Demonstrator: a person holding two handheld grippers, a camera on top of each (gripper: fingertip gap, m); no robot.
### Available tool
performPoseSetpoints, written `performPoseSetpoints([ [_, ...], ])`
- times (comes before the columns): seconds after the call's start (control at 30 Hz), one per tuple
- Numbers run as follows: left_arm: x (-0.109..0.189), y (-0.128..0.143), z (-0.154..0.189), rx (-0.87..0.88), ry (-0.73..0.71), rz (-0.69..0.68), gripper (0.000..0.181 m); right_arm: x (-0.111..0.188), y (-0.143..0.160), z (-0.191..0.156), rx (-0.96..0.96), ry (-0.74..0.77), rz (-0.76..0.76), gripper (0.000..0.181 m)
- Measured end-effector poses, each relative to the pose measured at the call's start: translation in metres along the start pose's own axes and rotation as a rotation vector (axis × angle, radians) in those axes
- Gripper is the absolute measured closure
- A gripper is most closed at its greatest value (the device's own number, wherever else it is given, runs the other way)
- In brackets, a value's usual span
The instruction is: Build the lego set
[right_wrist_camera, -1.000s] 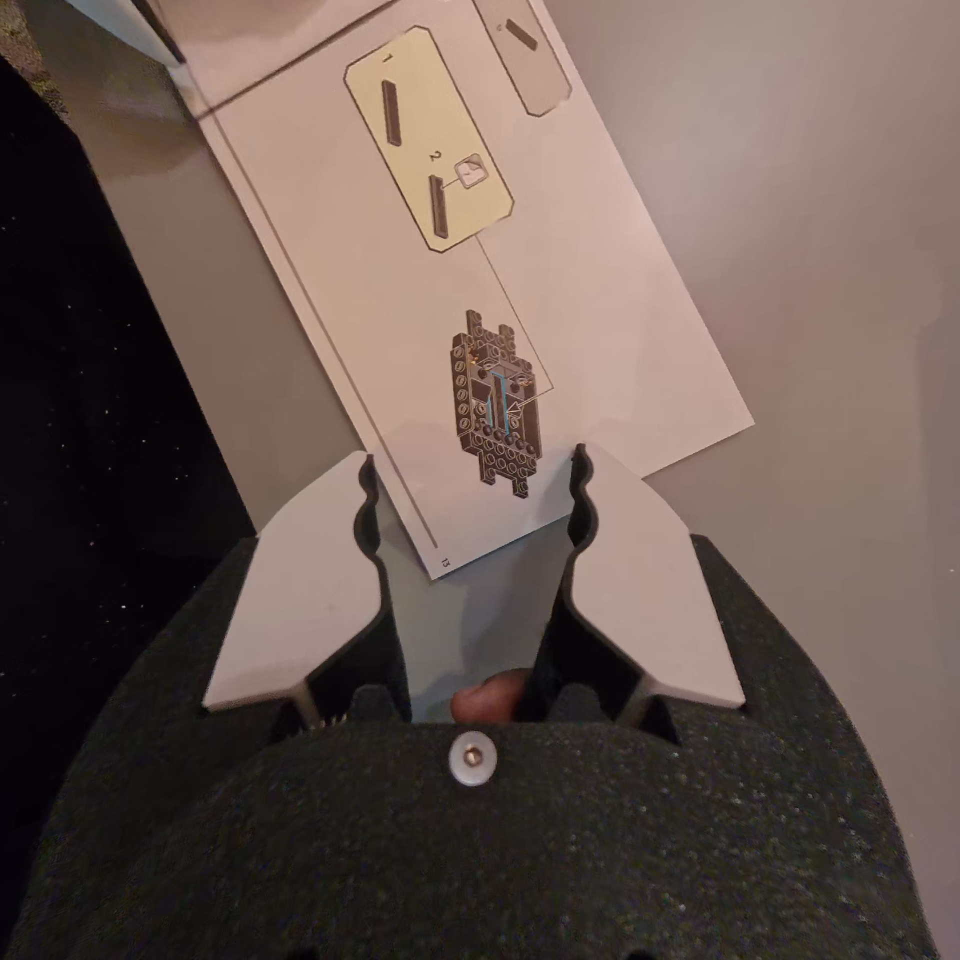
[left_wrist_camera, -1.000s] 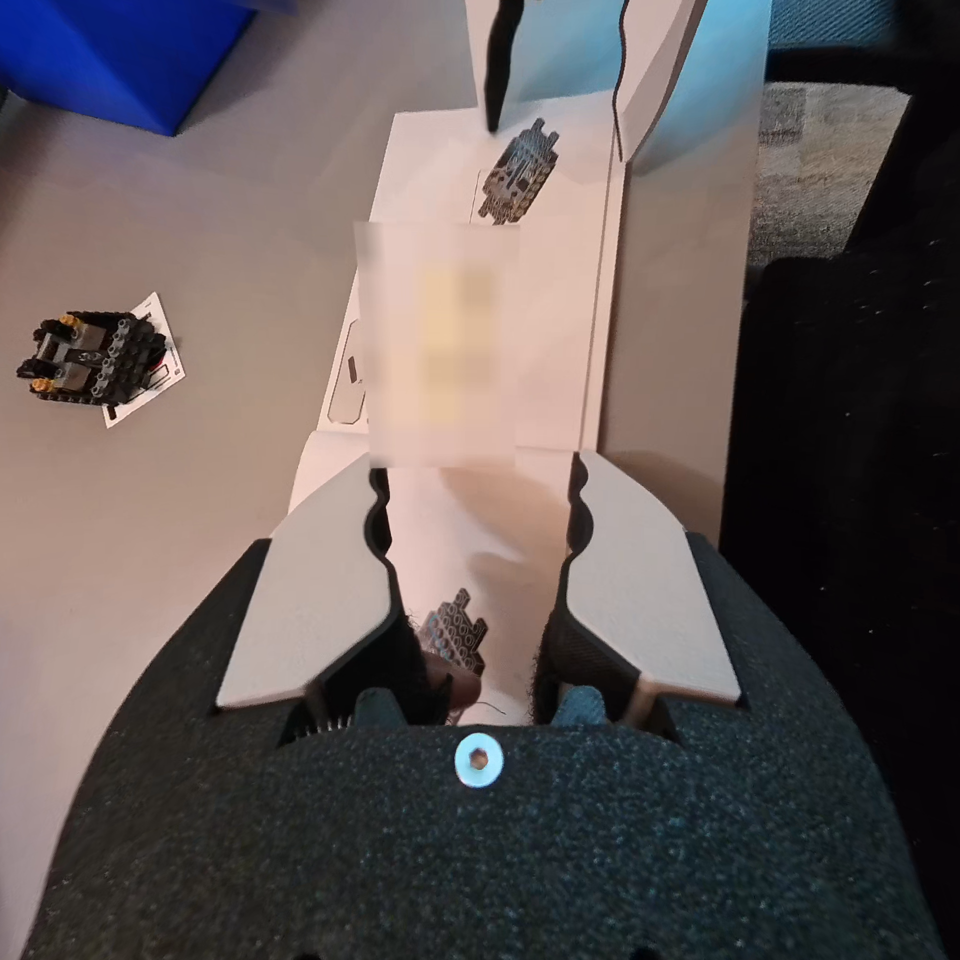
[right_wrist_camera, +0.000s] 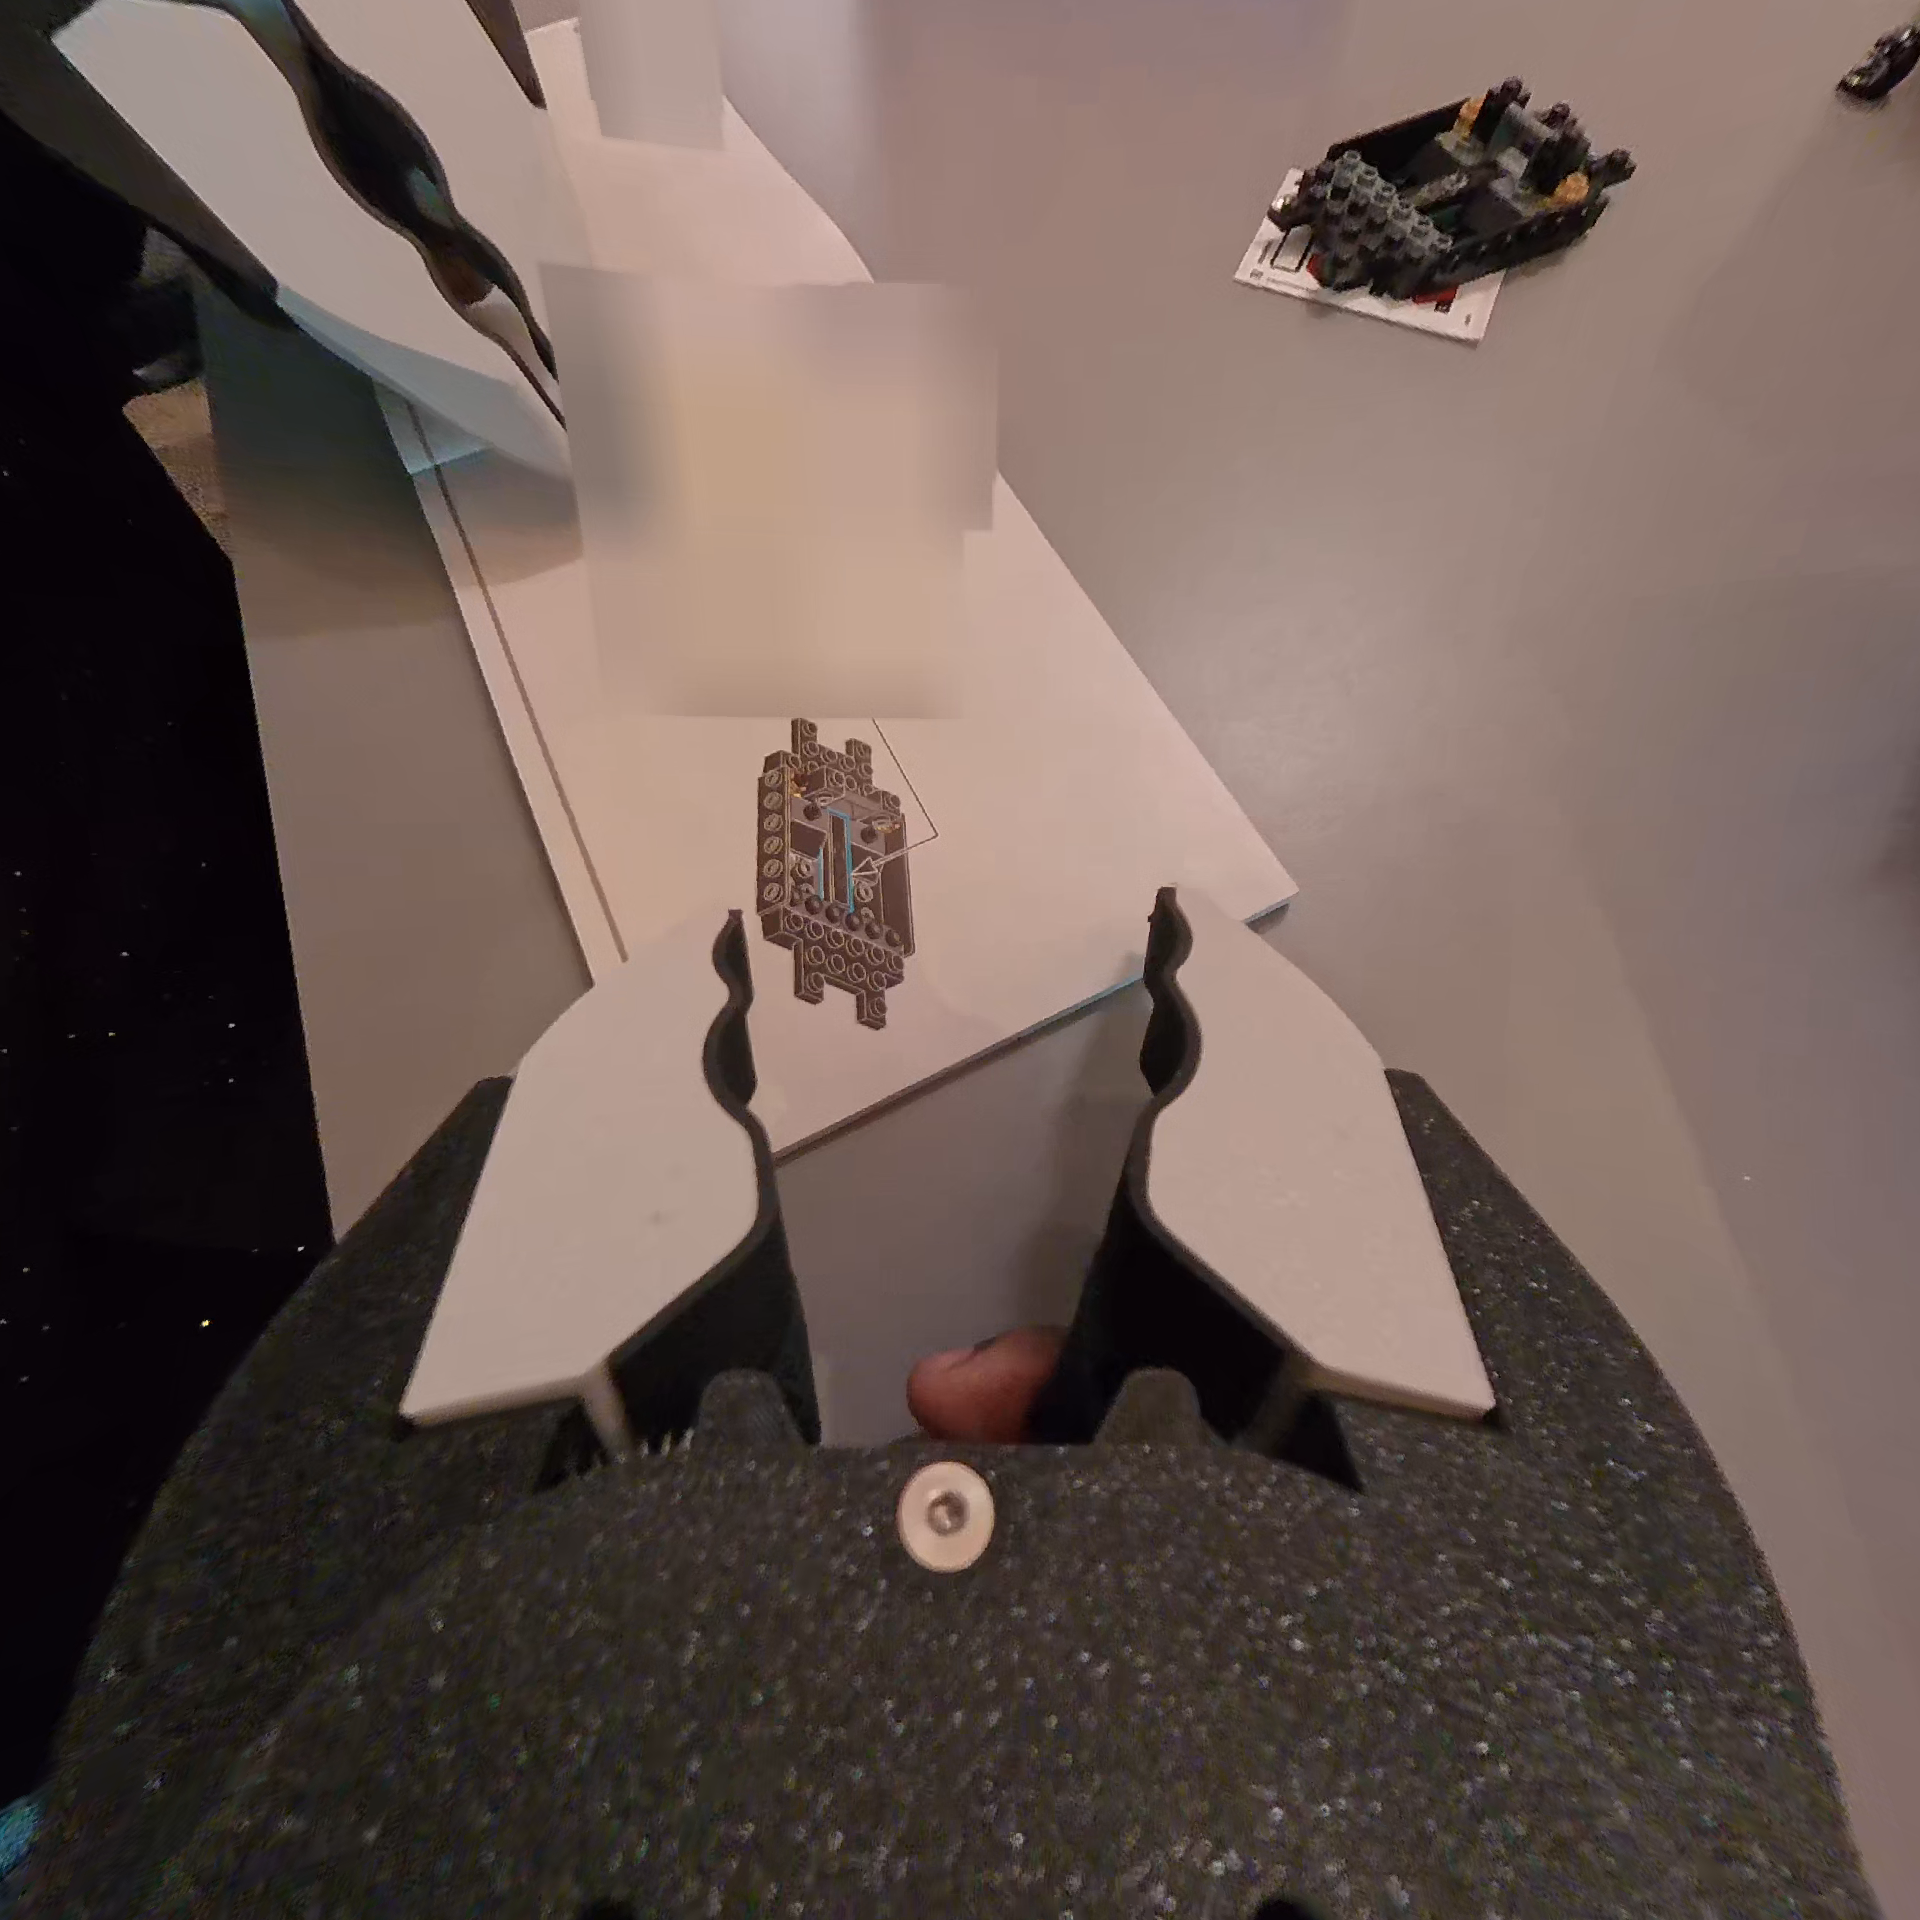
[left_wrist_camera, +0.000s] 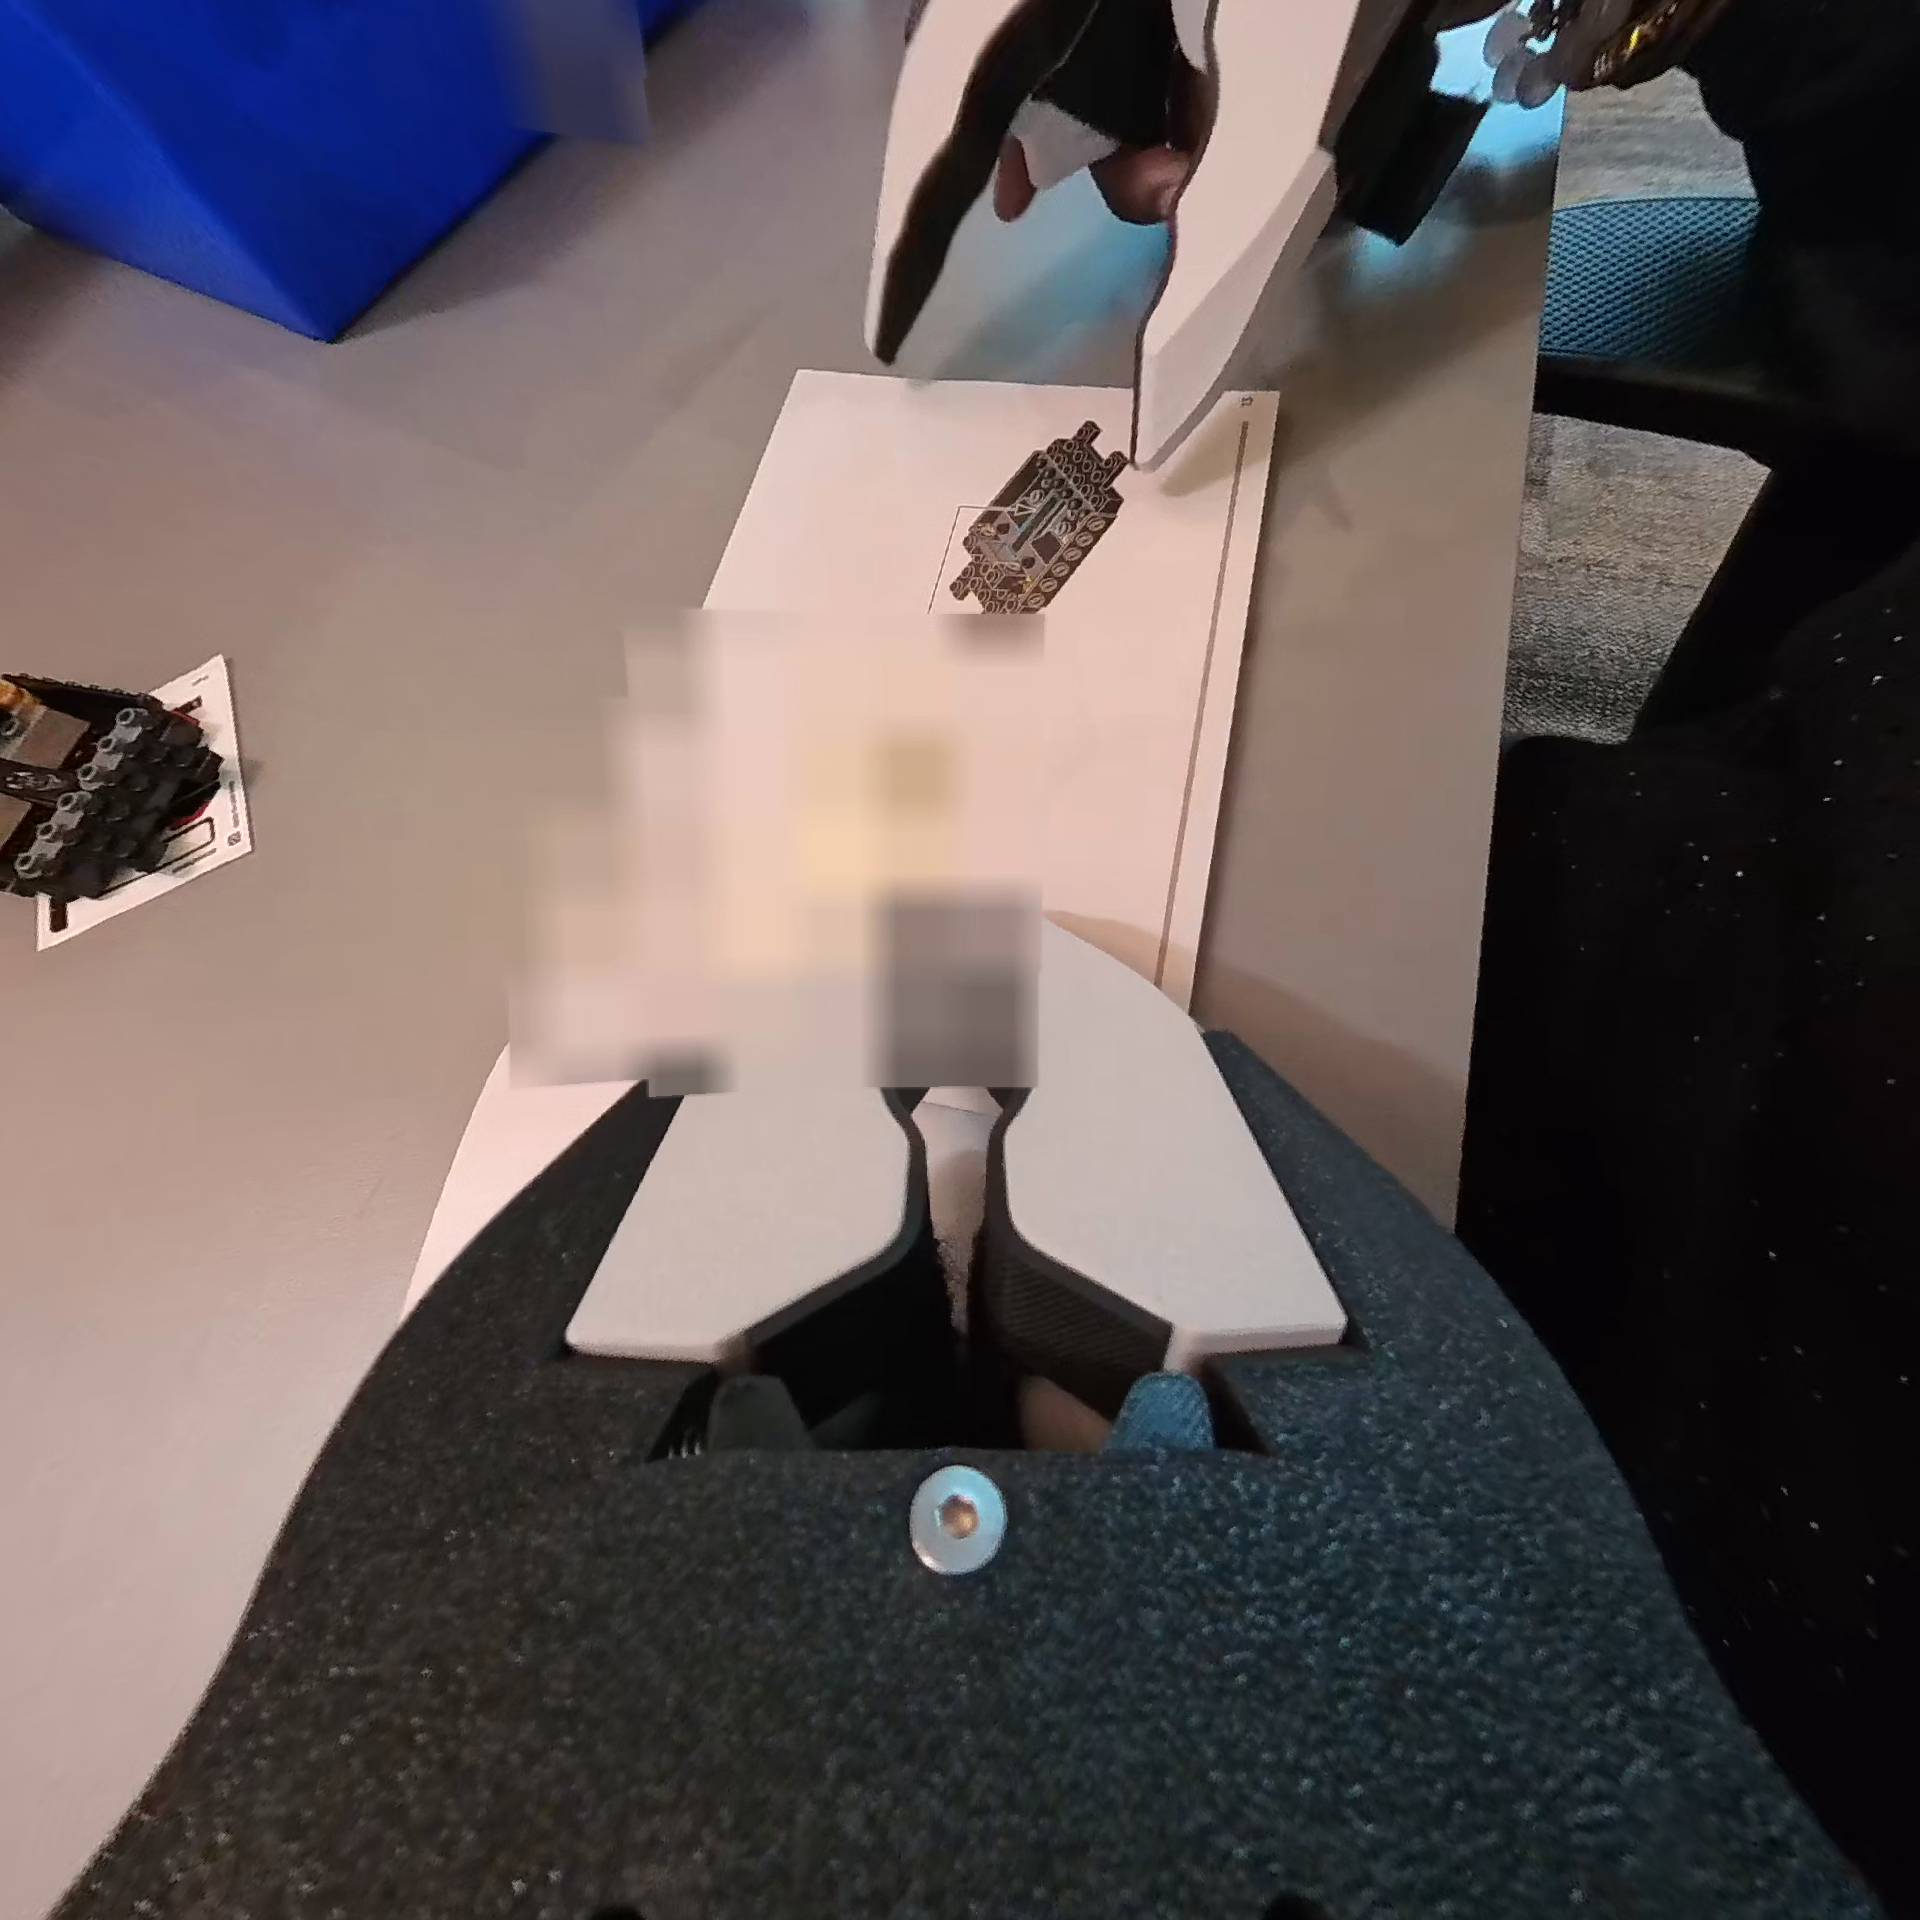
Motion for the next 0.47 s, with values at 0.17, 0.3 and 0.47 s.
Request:
performPoseSetpoints([
  [0.17,-0.0028,0.0014,0.0023,-0.021,0.011,-0.031,0.178,-0.0003,-0.0018,0.0023,-0.009,0.033,0.015,0.105],
  [0.3,-0.0021,0.0012,0.0013,-0.013,0.005,-0.024,0.177,-0.0029,-0.0011,0.0009,0.007,0.04,-0.013,0.105],
  [0.47,-0.0028,0.0017,0.0013,-0.013,0.001,-0.032,0.177,-0.006,0.0001,-0.0008,0.023,0.043,-0.05,0.107],
])
Point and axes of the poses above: each gripper's, where its closed fingertips meet, x back along the fingers, y out of its underside, z = x × y across the jaws, the point moved 8 cm from there along x, back along the fingers, and after that the axes turned 10 degrees about -y, right-handed, at the moved point
